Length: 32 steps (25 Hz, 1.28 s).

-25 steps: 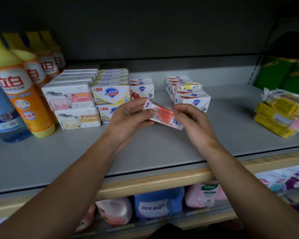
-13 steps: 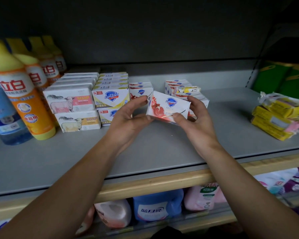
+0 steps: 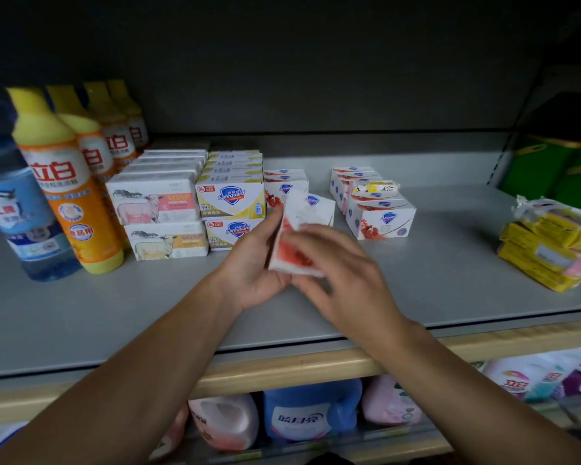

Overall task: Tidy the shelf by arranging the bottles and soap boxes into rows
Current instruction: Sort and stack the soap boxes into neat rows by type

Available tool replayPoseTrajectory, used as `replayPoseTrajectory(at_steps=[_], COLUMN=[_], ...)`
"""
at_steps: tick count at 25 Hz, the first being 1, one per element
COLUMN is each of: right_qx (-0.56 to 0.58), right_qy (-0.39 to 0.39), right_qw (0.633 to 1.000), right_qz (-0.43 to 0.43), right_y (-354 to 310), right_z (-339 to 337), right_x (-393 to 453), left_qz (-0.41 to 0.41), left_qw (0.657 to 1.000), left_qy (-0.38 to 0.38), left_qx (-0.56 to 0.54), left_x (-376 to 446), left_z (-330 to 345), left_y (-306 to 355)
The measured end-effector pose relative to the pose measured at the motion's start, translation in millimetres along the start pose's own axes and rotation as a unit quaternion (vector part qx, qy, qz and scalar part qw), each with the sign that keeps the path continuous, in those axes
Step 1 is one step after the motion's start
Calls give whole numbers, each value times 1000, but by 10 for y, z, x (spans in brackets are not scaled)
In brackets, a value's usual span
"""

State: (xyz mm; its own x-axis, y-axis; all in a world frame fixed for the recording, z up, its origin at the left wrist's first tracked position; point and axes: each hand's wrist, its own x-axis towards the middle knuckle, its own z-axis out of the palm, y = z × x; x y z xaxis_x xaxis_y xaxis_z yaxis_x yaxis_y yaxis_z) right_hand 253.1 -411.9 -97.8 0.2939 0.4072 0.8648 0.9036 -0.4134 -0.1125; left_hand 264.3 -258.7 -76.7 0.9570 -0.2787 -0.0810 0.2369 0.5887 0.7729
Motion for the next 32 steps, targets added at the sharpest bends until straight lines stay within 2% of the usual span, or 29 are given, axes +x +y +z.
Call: replayPoseTrajectory(at_steps=[2,5,7,9,10,11,14,16,17,18,19,20,21,23,24,26,28,30,32], right_qx=[-33,-14,16,101,175,265,500,579,590,582,556,511,446,304,257,215,194,149,99], right_qy=[-7,-1,-5,14,35,61,121,134,136,135,127,109,77,-35,-94,-159,-151,-120,-93], right_qw=[998,999,1000,990,970,934,777,683,657,647,655,684,730,823,847,858,864,878,896], right_qz=[-53,-38,-4,94,164,231,364,424,449,474,496,510,513,479,456,438,439,438,423], right_y=[-29,-33,-54,-84,-96,-100,-48,26,64,103,142,183,226,312,342,405,492,577,661], right_z=[50,36,-8,-64,-96,-125,-208,-270,-305,-337,-363,-384,-403,-457,-480,-508,-500,-439,-350], right_x=[-22,5,26,75,110,153,224,220,210,199,194,187,178,169,188,226,265,321,419], left_qz=[-23,-30,-15,24,41,53,79,113,138,164,187,207,225,254,265,270,281,346,429], left_qw=[999,997,997,998,997,997,996,992,985,975,961,945,930,905,895,872,831,752,627], left_qy=[-21,-36,-44,-47,-47,-45,-31,-4,16,35,52,67,81,99,104,113,139,193,239], left_qx=[-28,-55,-62,-41,-33,-31,-2,64,104,148,197,243,281,327,344,392,459,527,605], left_x=[-28,-32,-14,-6,-15,-26,-24,-18,-13,-8,-11,-13,-17,-29,-44,-68,-73,-91,-108], left_z=[-8,-9,-18,-43,-57,-72,-96,-80,-70,-62,-52,-45,-42,-24,-7,29,59,72,24], left_y=[35,51,39,41,51,60,45,4,-13,-30,-45,-58,-69,-89,-92,-90,-41,126,388])
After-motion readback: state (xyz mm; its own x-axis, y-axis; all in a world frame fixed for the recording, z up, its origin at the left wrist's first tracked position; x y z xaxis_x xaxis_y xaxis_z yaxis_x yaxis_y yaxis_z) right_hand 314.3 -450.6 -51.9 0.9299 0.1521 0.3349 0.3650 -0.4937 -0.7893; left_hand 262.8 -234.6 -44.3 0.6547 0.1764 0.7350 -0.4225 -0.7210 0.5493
